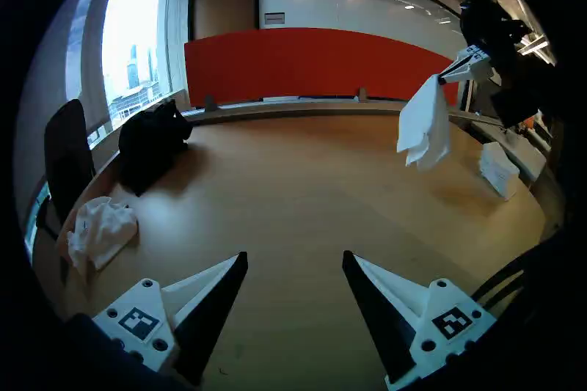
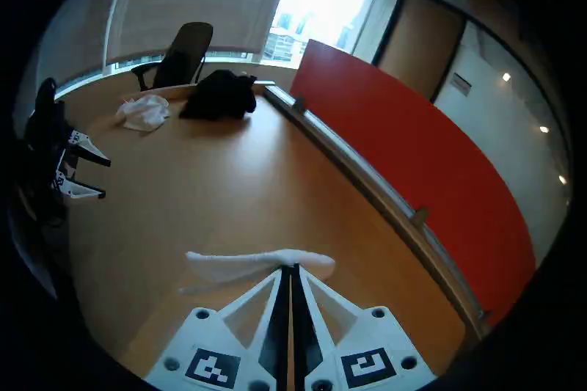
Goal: Fold towel
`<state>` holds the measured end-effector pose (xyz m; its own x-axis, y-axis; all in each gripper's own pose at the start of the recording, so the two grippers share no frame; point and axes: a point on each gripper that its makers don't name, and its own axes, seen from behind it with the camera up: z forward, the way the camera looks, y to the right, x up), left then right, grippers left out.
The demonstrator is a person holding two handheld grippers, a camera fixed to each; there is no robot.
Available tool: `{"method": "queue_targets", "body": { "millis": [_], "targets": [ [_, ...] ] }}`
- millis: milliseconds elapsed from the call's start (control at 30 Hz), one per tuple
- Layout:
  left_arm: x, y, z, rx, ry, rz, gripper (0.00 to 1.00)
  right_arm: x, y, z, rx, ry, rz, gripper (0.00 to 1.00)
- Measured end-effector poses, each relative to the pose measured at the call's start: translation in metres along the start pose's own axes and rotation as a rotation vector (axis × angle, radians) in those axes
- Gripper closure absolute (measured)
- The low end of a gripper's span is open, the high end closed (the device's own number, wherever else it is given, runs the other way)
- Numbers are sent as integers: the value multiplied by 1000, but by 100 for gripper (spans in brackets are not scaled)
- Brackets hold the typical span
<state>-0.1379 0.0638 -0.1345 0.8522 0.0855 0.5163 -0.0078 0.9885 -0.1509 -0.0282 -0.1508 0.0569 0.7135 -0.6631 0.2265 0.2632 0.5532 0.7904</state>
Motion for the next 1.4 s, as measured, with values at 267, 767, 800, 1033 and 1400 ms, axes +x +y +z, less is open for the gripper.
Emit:
{"method": "queue_targets", "body": {
  "millis": [267, 767, 800, 1033, 1400],
  "targets": [
    [3, -1, 1, 2, -3, 0, 4, -39, 39, -27, -59, -56, 17, 99],
    [4, 2, 5, 3, -26, 15, 4, -121, 124, -83, -196, -171, 84, 99],
    [5, 2, 5, 2, -27, 17, 4, -126, 129, -87, -205, -179, 87, 99],
    [10, 7, 9, -2, -27, 26, 4, -153, 159, -110, -255, -218, 109, 99],
    [15, 16, 13, -15, -30, 40, 4, -181, 180, -135, -304, -256, 147, 99]
  ]
}}
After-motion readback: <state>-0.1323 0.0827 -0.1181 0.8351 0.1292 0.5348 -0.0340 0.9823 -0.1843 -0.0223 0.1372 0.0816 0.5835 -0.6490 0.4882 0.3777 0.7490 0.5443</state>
